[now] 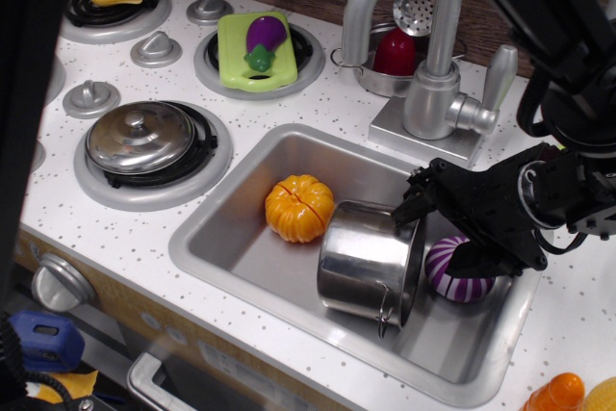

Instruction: Flip pot upright in sink

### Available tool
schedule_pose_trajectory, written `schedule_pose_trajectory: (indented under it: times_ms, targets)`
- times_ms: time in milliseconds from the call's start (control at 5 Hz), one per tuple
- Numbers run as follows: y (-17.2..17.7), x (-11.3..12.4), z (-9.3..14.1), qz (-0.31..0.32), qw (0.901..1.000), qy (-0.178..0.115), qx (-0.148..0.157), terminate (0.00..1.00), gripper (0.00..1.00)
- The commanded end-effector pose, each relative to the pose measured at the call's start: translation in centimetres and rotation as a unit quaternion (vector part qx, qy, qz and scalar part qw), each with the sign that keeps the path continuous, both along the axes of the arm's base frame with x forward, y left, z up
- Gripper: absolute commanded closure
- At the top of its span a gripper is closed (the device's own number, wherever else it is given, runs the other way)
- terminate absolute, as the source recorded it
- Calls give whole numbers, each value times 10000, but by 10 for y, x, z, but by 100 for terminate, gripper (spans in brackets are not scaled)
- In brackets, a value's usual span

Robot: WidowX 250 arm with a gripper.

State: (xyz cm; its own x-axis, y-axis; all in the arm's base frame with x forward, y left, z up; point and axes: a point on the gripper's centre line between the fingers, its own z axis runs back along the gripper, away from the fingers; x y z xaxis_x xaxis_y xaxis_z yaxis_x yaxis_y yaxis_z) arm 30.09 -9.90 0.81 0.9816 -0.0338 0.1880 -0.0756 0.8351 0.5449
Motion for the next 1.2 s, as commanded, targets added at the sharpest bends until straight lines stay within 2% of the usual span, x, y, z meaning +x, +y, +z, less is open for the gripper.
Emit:
schedule_pose_trajectory:
  times_ms: [0,400,600,800,1000]
  targets:
    - [15,5,12,-35,9999,-162,-3,0,0]
    - [29,6,14,63,9999,-80,32,0,0]
    - [36,6,13,23,10000,-39,68,0,100]
    - [41,8,14,55,10000,-27,-76,0,100]
    - [47,8,12,108,9990,-143,-418,0,100]
